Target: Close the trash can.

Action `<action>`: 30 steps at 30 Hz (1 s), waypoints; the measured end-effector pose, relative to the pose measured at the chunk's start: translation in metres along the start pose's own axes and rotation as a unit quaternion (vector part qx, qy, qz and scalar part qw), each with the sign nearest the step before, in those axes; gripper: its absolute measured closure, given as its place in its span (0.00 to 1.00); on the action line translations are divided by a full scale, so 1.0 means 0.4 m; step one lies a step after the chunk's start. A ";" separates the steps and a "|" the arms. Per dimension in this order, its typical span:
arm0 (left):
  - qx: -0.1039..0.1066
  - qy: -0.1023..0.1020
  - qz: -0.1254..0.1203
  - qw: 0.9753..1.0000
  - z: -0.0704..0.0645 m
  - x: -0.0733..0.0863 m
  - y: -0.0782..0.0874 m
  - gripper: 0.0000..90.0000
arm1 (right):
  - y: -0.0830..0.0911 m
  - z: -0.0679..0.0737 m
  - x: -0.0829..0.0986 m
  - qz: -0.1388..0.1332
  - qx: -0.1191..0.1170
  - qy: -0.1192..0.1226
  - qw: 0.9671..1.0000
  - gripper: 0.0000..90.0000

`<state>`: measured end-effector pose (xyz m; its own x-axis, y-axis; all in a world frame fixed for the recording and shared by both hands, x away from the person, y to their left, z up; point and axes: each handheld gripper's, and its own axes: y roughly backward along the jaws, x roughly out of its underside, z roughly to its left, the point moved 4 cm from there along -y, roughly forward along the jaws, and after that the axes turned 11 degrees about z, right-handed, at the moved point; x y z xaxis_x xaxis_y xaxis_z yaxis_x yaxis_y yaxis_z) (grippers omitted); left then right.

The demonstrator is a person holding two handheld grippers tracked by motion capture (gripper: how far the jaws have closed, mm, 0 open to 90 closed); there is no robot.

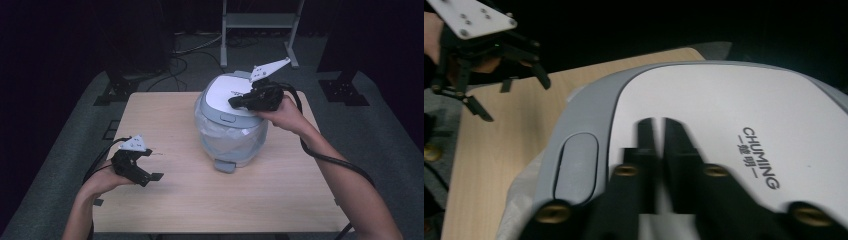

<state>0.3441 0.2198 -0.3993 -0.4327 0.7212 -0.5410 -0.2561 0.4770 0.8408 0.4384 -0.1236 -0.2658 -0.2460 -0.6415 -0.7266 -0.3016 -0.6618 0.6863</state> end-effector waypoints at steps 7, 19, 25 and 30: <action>-0.002 -0.002 0.000 1.000 -0.004 0.001 0.002 0.02 | 0.026 -0.001 0.019 -0.017 0.004 -0.021 1.000 0.70; 0.000 -0.001 -0.010 1.000 -0.004 -0.012 -0.005 0.03 | 0.115 -0.012 0.111 -0.033 0.029 -0.056 0.997 0.61; -0.003 0.004 -0.011 1.000 0.001 -0.011 -0.011 0.02 | 0.145 -0.018 0.157 -0.038 0.039 -0.070 0.996 0.58; -0.002 0.006 -0.012 1.000 0.004 -0.007 -0.017 0.03 | 0.161 -0.021 0.185 -0.041 0.043 -0.081 0.995 0.55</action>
<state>0.3486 0.2152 -0.4036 -0.4359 0.7035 -0.5613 -0.2702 0.4926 0.8272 0.4085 -0.2168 -0.2750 -0.3596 -0.5109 -0.7808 -0.4031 -0.6696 0.6238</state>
